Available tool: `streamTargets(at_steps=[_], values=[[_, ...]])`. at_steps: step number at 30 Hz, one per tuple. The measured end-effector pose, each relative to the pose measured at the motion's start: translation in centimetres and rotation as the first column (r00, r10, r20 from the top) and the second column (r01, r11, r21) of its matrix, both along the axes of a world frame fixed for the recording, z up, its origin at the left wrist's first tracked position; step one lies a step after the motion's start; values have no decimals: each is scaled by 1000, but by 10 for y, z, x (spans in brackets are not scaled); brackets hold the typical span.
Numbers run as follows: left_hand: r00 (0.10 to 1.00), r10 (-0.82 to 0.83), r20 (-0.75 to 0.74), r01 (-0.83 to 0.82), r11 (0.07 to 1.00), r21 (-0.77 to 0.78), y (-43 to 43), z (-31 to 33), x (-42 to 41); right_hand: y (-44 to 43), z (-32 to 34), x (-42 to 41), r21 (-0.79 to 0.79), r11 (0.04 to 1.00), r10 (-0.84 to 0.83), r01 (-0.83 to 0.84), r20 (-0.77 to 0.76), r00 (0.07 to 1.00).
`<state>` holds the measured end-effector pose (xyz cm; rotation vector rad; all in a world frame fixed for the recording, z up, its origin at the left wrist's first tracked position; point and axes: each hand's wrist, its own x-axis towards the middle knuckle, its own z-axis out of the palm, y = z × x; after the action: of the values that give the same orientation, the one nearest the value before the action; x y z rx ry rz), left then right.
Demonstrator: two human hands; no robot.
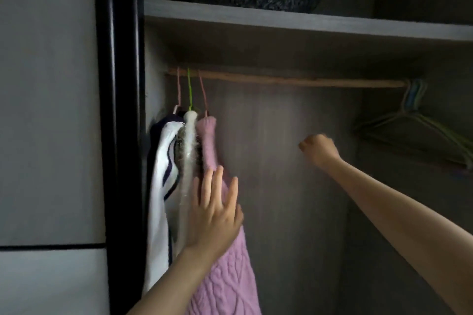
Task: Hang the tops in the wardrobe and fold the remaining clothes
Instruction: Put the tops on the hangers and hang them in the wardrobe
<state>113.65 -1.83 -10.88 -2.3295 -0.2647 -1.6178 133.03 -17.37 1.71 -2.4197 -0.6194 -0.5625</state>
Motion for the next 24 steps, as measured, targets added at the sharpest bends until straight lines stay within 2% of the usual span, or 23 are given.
streamTargets(at_steps=[2,6,10,15,20,24], values=[[996,-55,-65,54,999,-8,-12,-12,20,-44,-7,7,-55,991,-117,118,27,993],[974,-217,-67,212,974,-78,-37,-29,58,-116,-19,10,-132,929,-334,346,106,937],[950,-292,-112,273,948,-162,-77,-33,99,-170,-21,23,-164,851,-481,499,139,866],[922,-335,-192,270,915,-300,-102,-33,151,-213,-13,52,-171,795,-548,582,209,810],[920,-343,-187,262,897,-357,-111,-42,192,-239,-15,96,-295,693,-591,658,291,752],[921,-357,-159,275,882,-383,-115,-51,227,-257,-11,133,-415,632,-555,655,347,756]])
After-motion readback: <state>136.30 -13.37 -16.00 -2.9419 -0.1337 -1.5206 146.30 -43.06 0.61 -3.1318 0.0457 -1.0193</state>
